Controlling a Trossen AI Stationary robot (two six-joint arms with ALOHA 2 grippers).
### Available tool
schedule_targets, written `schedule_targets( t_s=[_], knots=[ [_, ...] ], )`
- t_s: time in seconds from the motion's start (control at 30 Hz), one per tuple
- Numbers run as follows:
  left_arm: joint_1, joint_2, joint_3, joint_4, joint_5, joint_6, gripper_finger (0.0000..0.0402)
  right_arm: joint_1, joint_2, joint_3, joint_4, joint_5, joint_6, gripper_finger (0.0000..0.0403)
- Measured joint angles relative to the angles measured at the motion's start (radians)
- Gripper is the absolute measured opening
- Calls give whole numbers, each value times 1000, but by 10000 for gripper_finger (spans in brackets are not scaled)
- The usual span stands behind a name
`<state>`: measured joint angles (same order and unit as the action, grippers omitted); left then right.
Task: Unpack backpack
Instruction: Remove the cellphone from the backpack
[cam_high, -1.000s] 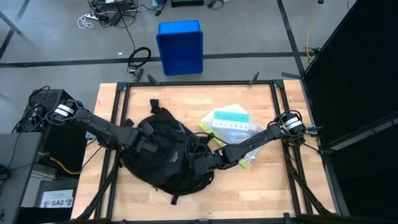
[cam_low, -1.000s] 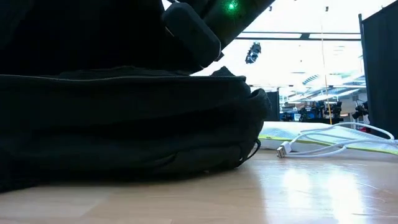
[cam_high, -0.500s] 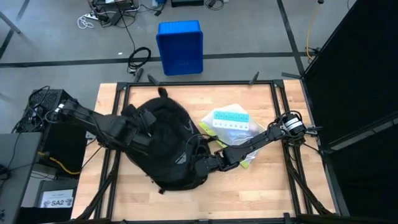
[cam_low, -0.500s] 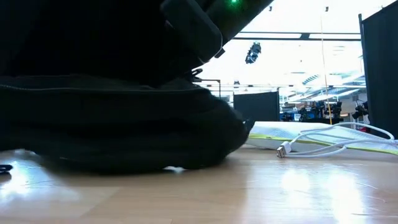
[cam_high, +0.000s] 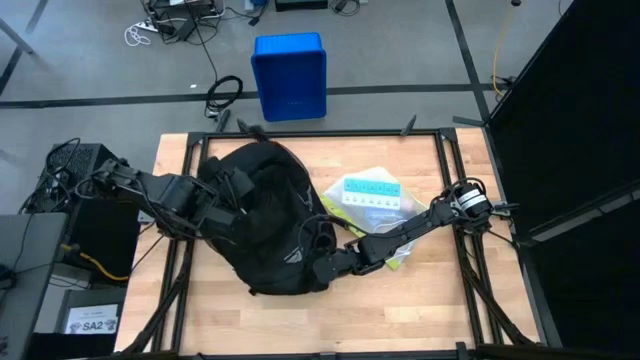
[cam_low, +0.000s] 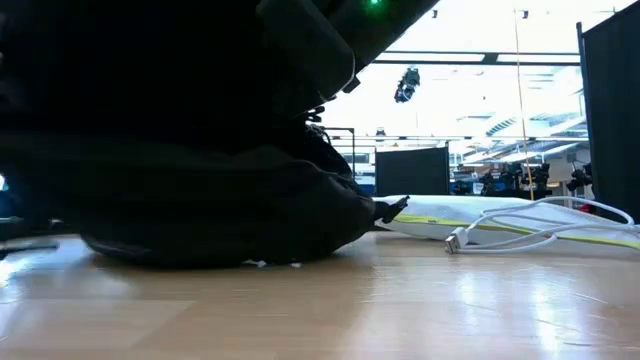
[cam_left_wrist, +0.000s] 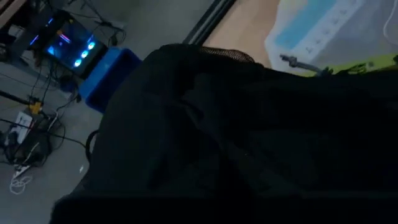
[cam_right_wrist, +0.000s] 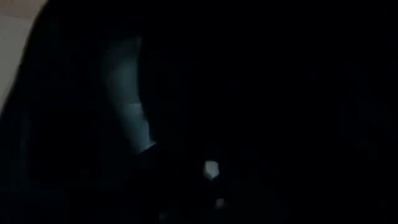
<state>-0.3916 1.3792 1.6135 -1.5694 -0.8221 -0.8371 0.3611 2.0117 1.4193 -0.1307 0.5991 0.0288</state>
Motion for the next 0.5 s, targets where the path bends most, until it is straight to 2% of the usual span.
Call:
schedule_targets(
  t_s=[0.23, 0.5],
  knots=[
    [21, 68, -97, 4, 98, -54, 0, -1, 0, 0, -2, -41, 44, 238],
    [23, 81, -290, 66, 129, -58, 4, 5, 0, 0, -4, -94, 26, 232]
  ],
)
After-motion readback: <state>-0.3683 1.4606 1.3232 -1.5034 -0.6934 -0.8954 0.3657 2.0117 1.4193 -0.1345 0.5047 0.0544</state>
